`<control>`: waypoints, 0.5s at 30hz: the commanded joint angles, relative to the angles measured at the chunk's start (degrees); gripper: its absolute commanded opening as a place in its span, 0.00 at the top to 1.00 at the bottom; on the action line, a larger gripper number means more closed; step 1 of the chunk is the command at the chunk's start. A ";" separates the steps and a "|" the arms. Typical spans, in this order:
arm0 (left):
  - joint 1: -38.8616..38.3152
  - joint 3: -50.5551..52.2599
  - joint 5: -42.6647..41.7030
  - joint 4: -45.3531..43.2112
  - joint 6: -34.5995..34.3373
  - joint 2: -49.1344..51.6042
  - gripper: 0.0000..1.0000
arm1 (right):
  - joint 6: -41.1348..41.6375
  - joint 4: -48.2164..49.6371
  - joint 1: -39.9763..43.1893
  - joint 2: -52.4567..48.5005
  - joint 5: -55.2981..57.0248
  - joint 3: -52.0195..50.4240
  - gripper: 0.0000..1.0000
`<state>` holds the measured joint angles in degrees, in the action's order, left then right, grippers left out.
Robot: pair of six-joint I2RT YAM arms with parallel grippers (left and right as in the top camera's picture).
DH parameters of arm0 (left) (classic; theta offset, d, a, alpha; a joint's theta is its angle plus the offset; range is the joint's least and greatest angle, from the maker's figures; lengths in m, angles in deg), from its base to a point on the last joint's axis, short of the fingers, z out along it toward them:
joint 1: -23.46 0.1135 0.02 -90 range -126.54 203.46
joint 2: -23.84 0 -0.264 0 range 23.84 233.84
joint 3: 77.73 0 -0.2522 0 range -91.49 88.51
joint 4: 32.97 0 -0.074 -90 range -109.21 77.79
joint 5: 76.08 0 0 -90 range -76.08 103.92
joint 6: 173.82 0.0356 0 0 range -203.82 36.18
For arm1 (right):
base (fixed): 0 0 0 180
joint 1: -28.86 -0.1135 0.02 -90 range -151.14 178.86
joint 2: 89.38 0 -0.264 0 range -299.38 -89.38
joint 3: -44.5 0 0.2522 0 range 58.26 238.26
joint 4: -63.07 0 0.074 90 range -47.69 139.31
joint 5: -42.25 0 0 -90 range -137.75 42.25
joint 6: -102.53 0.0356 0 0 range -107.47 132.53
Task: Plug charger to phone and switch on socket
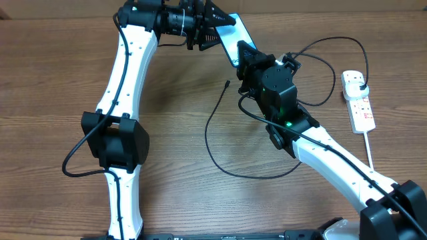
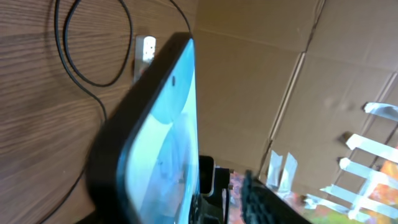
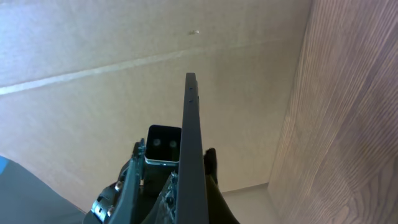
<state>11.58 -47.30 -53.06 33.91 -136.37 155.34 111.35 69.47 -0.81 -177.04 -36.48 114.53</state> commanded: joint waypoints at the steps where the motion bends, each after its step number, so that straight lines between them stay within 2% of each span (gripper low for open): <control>1: -1.57 -1.18 2.84 -0.09 -0.42 -2.27 0.56 | 2.67 1.27 -0.22 -0.15 -0.17 2.38 0.96; 4: -2.03 -1.18 4.00 -0.07 -0.42 -2.27 0.59 | 5.16 1.73 -0.22 -1.22 -1.29 2.38 0.96; 8: -2.45 -1.18 5.25 -0.07 -0.44 -2.27 0.61 | 5.16 2.49 -0.22 -1.84 -2.14 2.38 0.96; 15: -2.45 -1.18 6.14 -0.04 -0.46 -2.27 0.71 | 5.35 2.51 -0.22 -1.84 -2.34 2.38 0.96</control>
<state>9.55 -47.30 -47.53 34.20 -136.63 155.34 116.42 71.33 -0.79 -178.81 -37.29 114.62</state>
